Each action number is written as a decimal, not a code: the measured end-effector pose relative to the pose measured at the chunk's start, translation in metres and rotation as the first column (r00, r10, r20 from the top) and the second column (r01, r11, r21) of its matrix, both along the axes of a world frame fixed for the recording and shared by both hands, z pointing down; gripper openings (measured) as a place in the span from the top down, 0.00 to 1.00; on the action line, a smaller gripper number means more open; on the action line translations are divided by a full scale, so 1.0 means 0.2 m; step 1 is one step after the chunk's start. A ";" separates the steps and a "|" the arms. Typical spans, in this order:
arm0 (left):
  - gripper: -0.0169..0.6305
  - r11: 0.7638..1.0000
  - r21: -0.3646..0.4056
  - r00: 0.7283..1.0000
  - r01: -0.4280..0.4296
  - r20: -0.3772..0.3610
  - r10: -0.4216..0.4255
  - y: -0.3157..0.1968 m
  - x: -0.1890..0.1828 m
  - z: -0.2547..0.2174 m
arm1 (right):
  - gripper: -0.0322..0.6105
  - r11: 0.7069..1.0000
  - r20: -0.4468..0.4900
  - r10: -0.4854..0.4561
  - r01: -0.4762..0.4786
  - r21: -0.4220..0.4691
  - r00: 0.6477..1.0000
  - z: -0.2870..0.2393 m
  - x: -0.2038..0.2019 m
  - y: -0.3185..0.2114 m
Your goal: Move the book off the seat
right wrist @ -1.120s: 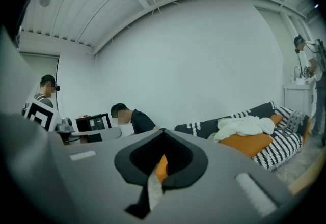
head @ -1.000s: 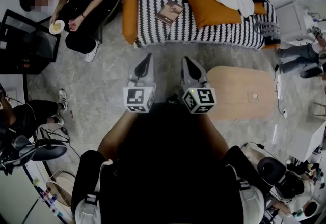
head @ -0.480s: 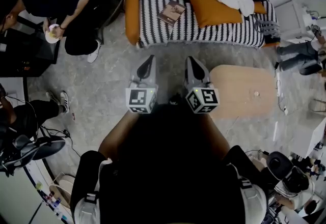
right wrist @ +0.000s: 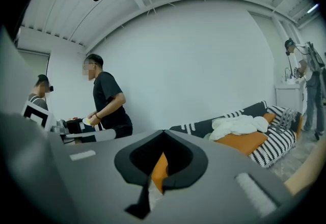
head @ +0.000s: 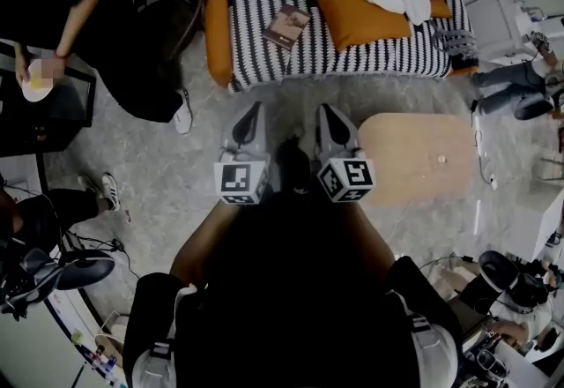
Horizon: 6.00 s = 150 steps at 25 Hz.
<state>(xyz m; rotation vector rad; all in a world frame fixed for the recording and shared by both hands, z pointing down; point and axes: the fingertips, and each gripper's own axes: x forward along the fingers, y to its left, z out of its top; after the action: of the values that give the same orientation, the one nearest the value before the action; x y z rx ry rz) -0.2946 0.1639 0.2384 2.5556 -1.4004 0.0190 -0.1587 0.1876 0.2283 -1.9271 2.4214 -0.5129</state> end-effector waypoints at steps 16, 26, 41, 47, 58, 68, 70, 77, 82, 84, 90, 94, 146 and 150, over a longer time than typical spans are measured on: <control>0.96 0.998 -0.024 0.997 0.054 0.060 -0.052 -0.63 0.39 0.03 | 0.94 0.997 0.034 -0.066 0.068 -0.045 0.997 0.13 0.36 -0.65; 0.96 0.993 -0.037 0.992 0.111 0.067 -0.108 -0.87 0.59 0.04 | 0.94 0.995 0.053 -0.095 0.097 -0.027 0.994 0.12 0.58 -0.96; 0.96 0.995 -0.066 0.993 0.073 0.093 -0.067 -1.29 0.58 0.20 | 0.94 0.993 0.106 -0.008 0.020 -0.114 0.994 0.35 0.61 -1.35; 0.96 0.989 -0.131 0.995 0.063 0.087 -0.051 -1.52 0.56 0.35 | 0.94 0.982 0.121 0.034 -0.010 -0.191 0.992 0.56 0.61 -1.54; 0.96 0.979 -0.200 0.996 0.026 0.094 -0.007 -1.86 0.58 0.76 | 0.94 0.941 0.135 0.110 -0.059 -0.333 0.985 1.14 0.60 -1.84; 0.96 0.970 -0.243 0.994 -0.014 0.100 0.040 -2.05 0.57 1.14 | 0.94 0.904 0.143 0.141 -0.069 -0.421 0.980 1.68 0.60 -2.01; 0.96 0.967 -0.256 0.995 -0.012 0.092 0.036 -2.09 0.56 1.22 | 0.92 0.897 0.160 0.146 -0.062 -0.438 0.976 1.79 0.59 -2.03; 0.96 0.956 -0.292 0.997 -0.013 0.073 0.036 -2.16 0.55 1.44 | 0.84 0.857 0.212 0.162 -0.032 -0.514 0.964 2.18 0.55 -2.06; 0.96 0.952 -0.303 0.994 -0.040 0.080 0.068 -2.20 0.56 1.56 | 0.75 0.822 0.263 0.198 -0.014 -0.570 0.944 2.46 0.57 -2.09; 0.96 0.949 -0.314 0.995 -0.037 0.075 0.064 -2.21 0.56 1.59 | 0.73 0.802 0.275 0.233 -0.024 -0.597 0.933 2.56 0.60 -2.10; 0.96 0.940 -0.340 0.998 -0.018 0.049 0.037 -2.24 0.55 1.65 | 0.70 0.752 0.321 0.308 -0.023 -0.658 0.895 2.79 0.65 -2.10; 0.96 0.935 -0.353 0.998 -0.034 0.042 0.053 -2.27 0.56 1.70 | 0.67 0.733 0.376 0.335 0.012 -0.680 0.864 2.90 0.65 -2.12; 0.96 0.930 -0.365 1.000 0.027 0.020 -0.021 -2.37 0.41 1.84 | 0.66 0.767 0.360 0.208 0.078 -0.637 0.909 2.85 0.49 -2.28; 0.96 0.929 -0.367 0.999 0.044 0.027 -0.036 -2.42 0.42 1.88 | 0.66 0.784 0.258 0.097 0.086 -0.614 0.961 2.80 0.49 -2.35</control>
<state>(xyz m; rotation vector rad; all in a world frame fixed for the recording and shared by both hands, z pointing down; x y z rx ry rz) -0.2115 -0.3202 0.6148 2.2221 -1.3111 0.2746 -0.0605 -0.2829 0.7890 -1.8505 2.2210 -1.6417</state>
